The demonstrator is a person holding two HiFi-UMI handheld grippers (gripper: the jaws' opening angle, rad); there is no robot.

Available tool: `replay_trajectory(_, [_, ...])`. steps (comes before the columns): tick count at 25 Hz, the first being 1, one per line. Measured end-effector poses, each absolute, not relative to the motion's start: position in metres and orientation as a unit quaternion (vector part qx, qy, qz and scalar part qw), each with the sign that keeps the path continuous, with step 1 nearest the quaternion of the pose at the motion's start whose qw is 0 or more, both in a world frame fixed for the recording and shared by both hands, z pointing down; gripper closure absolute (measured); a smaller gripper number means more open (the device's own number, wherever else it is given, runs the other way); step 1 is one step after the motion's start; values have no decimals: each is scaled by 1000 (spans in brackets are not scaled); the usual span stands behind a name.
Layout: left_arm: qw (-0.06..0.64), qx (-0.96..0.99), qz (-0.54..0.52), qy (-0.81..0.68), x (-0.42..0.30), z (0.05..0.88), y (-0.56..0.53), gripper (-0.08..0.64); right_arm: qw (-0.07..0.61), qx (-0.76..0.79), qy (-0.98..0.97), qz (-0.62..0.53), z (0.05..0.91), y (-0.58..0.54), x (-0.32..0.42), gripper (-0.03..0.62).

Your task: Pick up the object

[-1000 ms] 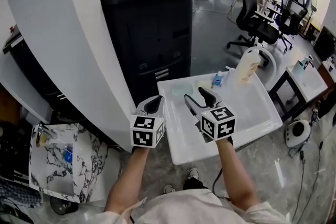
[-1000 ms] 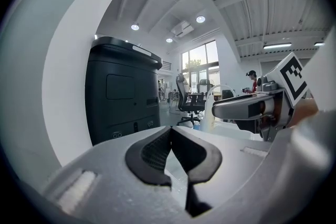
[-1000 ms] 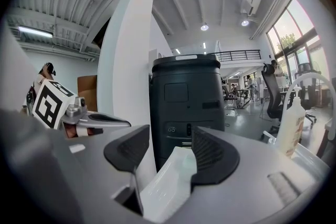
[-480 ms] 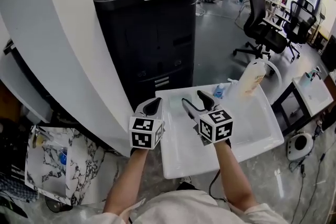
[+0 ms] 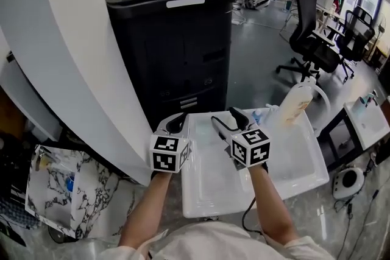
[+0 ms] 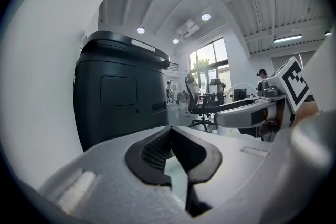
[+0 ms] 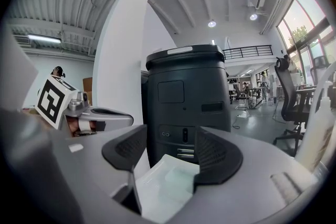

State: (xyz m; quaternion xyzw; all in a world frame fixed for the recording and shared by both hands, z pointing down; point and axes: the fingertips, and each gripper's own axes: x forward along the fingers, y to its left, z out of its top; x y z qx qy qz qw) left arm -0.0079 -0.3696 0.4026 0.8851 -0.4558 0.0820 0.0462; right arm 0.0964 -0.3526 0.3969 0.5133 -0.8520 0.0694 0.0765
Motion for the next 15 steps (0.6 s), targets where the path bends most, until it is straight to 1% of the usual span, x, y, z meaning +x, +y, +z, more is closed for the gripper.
replay_trajectory(7, [48,885,89,-455,-4,408,-371,555,98,497,-860,65,403,-357,97,324])
replay_trajectory(15, [52,882,97,-458,-9,417,-371,555,206,418,-883,57,435,-359,83,324])
